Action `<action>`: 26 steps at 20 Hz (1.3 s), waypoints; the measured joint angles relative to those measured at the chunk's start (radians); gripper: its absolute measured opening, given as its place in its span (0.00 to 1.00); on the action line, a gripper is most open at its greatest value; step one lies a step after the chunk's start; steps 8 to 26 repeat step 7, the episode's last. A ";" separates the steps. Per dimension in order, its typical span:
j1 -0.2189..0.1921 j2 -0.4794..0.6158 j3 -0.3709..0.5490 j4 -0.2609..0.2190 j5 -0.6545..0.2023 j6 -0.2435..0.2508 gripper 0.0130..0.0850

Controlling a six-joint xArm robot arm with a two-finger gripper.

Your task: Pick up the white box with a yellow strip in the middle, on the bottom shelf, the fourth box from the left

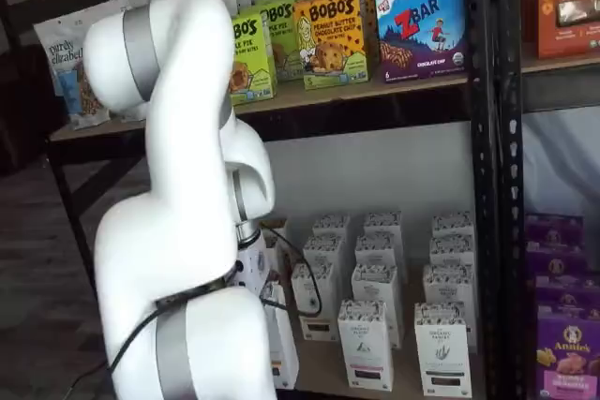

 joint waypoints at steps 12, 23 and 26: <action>0.007 -0.108 0.052 0.018 0.058 -0.007 0.50; 0.007 -0.108 0.052 0.018 0.058 -0.007 0.50; 0.007 -0.108 0.052 0.018 0.058 -0.007 0.50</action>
